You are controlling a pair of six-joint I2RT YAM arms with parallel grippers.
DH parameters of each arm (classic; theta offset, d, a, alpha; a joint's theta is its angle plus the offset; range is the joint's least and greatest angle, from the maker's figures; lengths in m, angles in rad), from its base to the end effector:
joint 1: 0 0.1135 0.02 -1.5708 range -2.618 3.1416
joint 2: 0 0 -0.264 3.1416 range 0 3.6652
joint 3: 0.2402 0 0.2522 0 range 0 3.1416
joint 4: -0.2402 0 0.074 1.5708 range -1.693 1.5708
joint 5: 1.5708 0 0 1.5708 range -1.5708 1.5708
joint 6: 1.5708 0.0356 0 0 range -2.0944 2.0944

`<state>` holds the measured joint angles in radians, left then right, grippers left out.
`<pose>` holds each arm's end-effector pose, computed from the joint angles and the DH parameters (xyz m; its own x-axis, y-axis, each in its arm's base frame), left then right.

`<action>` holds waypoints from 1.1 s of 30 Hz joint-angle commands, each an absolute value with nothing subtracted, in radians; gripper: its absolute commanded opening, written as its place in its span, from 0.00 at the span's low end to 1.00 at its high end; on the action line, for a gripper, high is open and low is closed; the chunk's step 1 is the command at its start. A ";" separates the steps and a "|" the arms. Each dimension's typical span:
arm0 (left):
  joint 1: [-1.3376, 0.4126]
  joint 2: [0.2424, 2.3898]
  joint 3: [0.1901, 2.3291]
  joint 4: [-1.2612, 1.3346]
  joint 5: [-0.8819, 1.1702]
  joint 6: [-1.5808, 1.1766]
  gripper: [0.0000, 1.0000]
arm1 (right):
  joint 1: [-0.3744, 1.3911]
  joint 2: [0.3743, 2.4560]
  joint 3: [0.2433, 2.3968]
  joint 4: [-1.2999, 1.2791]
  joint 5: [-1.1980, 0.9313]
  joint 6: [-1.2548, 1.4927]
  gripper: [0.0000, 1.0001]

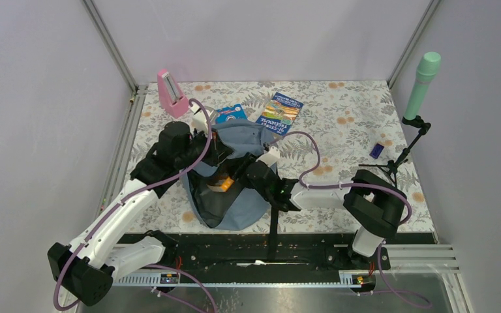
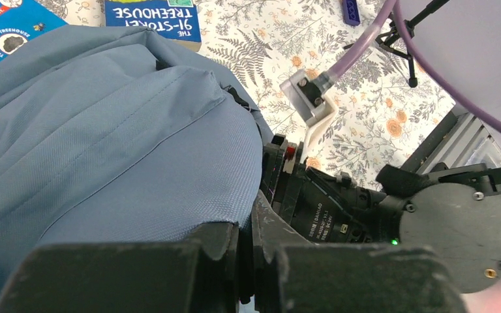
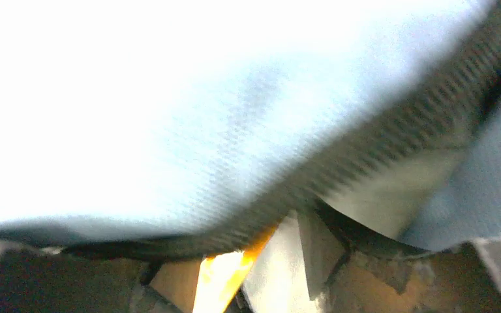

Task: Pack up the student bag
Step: Place the book in the student bag.

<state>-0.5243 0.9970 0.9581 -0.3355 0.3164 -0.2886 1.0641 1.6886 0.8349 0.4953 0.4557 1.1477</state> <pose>0.1885 -0.1218 0.3462 -0.5102 -0.0174 -0.8599 0.6063 0.7018 -0.3740 0.1867 0.3041 0.1933 -0.6034 0.6000 -0.5253 -0.0850 0.6065 0.7905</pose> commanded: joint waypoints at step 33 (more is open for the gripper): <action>-0.475 0.910 1.016 -0.295 0.149 -0.261 0.00 | 1.136 1.211 0.787 0.115 0.841 0.619 0.75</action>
